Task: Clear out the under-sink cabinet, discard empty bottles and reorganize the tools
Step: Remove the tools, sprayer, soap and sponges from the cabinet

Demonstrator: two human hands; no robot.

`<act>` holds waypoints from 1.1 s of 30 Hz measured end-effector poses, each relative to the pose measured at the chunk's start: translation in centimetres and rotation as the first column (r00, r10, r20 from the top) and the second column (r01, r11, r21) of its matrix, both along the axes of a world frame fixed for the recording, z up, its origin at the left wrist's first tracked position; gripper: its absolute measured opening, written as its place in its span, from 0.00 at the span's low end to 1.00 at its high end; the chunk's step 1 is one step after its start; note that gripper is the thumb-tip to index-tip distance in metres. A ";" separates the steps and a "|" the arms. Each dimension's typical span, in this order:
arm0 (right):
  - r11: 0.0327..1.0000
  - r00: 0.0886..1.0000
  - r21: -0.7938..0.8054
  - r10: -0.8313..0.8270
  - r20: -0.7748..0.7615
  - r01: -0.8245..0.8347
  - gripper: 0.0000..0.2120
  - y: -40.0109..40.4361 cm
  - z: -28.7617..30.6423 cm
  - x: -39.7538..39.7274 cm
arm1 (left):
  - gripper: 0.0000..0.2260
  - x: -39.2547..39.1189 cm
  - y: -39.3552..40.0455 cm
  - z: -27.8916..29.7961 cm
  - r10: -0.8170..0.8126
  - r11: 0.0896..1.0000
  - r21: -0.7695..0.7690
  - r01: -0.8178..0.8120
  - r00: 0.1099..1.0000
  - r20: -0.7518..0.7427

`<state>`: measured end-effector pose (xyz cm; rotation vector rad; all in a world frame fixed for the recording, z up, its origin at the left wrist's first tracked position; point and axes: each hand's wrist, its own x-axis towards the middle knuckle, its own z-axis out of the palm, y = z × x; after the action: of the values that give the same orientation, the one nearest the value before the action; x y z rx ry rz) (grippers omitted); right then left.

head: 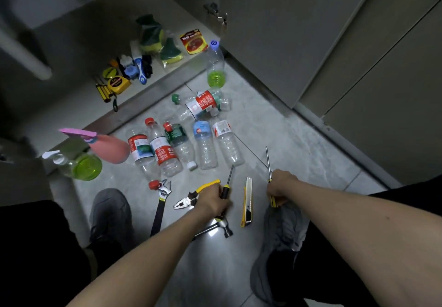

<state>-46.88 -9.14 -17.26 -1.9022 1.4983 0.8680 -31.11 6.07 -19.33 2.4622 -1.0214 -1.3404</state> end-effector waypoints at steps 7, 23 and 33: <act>0.996 0.996 0.044 -0.079 0.042 0.078 0.10 -1.4 -1.7 -0.6 | 0.11 -3.3 -1.0 -2.6 0.062 0.998 -0.031 -0.063 0.997 -0.035; 0.998 0.985 -0.003 -0.054 0.163 0.055 0.15 0.8 -5.3 1.5 | 0.05 2.2 3.3 0.8 0.042 0.997 -0.059 -0.040 0.999 0.032; 0.999 0.987 -0.039 0.033 0.155 -0.027 0.15 0.2 -1.9 2.5 | 0.08 10.2 4.8 6.8 -0.055 0.997 -0.030 0.065 0.961 0.270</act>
<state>-44.37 -8.90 -19.19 -1.9752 1.4041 0.6922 -20.91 10.91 -12.57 2.6550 -1.1753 -1.0075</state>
